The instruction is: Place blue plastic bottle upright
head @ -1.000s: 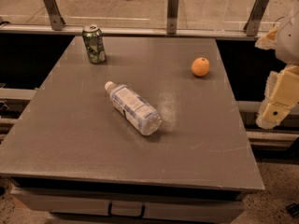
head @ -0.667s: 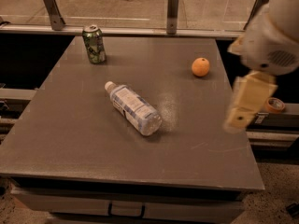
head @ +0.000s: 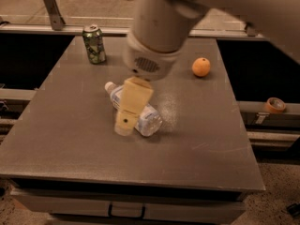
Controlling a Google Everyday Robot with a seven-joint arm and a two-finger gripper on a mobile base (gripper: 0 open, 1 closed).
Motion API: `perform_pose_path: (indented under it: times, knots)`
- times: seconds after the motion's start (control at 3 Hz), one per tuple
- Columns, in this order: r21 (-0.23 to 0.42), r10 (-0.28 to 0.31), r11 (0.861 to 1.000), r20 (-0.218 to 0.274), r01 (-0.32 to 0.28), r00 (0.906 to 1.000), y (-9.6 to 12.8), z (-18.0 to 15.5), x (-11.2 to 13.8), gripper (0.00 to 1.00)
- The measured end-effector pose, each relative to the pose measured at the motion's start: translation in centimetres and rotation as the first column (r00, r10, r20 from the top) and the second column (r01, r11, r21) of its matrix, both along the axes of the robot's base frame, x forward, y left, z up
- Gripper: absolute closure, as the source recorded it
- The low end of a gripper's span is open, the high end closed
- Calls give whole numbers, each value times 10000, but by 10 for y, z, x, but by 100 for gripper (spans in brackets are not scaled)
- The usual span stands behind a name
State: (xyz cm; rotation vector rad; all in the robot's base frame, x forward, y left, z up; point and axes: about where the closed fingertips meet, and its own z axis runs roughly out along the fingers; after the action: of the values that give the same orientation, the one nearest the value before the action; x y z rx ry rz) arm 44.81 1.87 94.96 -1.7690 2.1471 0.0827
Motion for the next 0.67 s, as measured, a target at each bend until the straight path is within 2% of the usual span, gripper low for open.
perform_pose_path:
  times: [0.33, 0.67]
  knots:
    - [183, -490, 9986, -112, 492, 9987, 9, 4, -3, 0]
    - [132, -460, 9989, -39, 461, 9989, 15, 0, -3, 0]
